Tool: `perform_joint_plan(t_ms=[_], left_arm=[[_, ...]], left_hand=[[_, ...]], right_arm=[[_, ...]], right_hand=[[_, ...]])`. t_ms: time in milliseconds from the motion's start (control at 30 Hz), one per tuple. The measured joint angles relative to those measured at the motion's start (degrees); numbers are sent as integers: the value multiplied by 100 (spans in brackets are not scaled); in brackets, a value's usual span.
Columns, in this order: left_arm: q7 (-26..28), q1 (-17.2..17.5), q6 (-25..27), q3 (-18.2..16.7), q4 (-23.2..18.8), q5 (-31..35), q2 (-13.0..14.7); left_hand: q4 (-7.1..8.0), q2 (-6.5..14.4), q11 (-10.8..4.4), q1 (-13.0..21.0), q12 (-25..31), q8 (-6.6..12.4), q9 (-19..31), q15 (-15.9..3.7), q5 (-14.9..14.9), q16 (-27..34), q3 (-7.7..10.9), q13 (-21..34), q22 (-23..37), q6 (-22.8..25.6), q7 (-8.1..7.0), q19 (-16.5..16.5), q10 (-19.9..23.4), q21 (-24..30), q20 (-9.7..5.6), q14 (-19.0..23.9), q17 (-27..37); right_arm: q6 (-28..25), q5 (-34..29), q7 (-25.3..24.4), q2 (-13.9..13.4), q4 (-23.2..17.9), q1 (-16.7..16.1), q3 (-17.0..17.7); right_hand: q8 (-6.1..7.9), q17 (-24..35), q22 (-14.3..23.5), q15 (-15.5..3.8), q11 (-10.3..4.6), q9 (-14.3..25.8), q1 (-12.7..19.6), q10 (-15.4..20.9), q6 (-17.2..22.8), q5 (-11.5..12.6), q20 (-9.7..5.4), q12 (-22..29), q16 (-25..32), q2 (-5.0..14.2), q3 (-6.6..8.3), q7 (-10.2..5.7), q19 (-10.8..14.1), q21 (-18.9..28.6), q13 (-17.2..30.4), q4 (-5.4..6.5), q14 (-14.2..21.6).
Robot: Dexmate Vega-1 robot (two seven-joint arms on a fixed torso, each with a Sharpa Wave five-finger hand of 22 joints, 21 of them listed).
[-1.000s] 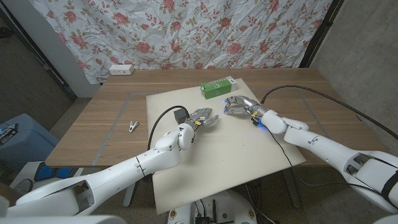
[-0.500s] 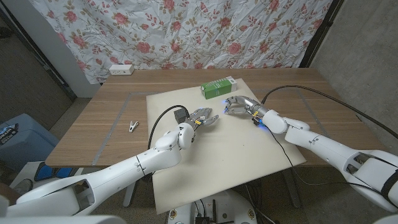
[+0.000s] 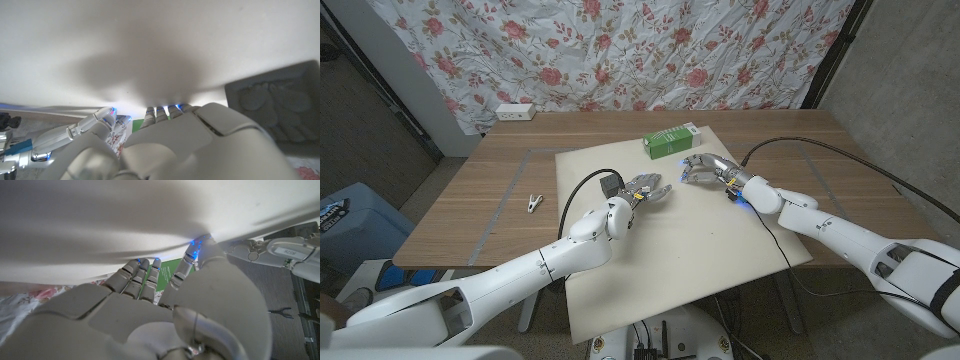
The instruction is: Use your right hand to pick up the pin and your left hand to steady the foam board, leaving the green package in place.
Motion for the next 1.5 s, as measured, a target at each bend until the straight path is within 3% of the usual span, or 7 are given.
perform_joint_plan(t_ms=[933,1500], left_arm=[[-11,-55,92,57,1,-65,-3],[-8,-85,88,81,12,-90,4]], left_hand=[[-35,0,0,0,-17,-3,-6,-10,0,0,36,-5,-4,-1,0,-5,-1,24,-4,-13,-1],[-35,-18,0,18,6,-26,-1,-18,0,-2,35,1,1,-1,0,-5,-1,8,-4,-22,-30]], right_arm=[[23,-19,78,-59,51,36,-52],[196,-16,115,-57,135,87,-69]], right_hand=[[-35,-26,3,-31,21,0,-1,-83,-4,20,15,-68,-48,-1,0,1,-49,-16,1,0,-31],[-177,-52,-3,-9,63,42,-1,-268,-390,23,108,-177,-142,0,-46,63,-143,-16,-28,1,-176]])
